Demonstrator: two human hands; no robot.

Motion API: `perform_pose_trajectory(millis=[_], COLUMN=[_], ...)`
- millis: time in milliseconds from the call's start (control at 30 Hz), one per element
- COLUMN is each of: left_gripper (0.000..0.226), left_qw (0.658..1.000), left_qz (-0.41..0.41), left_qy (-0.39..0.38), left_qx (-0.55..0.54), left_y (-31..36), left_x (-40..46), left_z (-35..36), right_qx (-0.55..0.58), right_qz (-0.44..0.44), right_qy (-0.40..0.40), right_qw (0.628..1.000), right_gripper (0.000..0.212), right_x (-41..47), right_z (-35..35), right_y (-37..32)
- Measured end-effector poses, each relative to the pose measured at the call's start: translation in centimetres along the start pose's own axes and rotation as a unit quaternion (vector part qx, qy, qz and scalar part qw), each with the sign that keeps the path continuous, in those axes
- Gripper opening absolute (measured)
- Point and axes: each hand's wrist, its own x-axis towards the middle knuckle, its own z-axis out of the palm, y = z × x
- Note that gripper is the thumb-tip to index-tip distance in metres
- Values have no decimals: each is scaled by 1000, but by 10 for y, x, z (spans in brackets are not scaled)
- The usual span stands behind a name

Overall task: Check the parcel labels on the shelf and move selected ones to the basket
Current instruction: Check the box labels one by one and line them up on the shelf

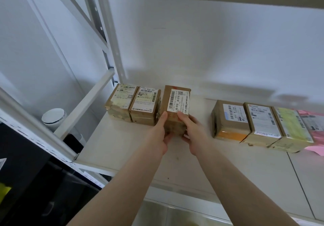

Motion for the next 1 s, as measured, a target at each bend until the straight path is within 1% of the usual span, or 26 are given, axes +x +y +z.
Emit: perform_pose_trajectory(millis=[67,133,300,400,567,700,833,1000], left_gripper=[40,47,58,61,63,65,71,67], left_qw=[1000,1000,997,995,991,991,992,991], left_qz=[-11,-8,-25,-29,-55,-64,-67,-77], left_qy=[10,21,55,62,78,78,86,84], left_qx=[11,19,46,72,94,83,66,69], left_y=[2,5,10,14,21,22,22,22], left_x=[2,5,14,22,28,30,31,28], left_z=[0,0,0,0,0,1,1,3], right_qx=[5,1,-16,-27,-38,-48,-65,-57], right_qz=[-5,-10,-13,-12,-9,-6,-7,-9], right_qy=[-3,-4,-5,-13,-15,-21,-25,-14], right_qw=[1000,1000,1000,999,999,999,998,998], right_gripper=[42,35,32,32,44,47,50,57], right_x=[3,6,14,18,23,27,28,30], right_z=[3,6,14,16,18,16,15,16], right_y=[-1,-3,-4,-4,-2,-1,0,2])
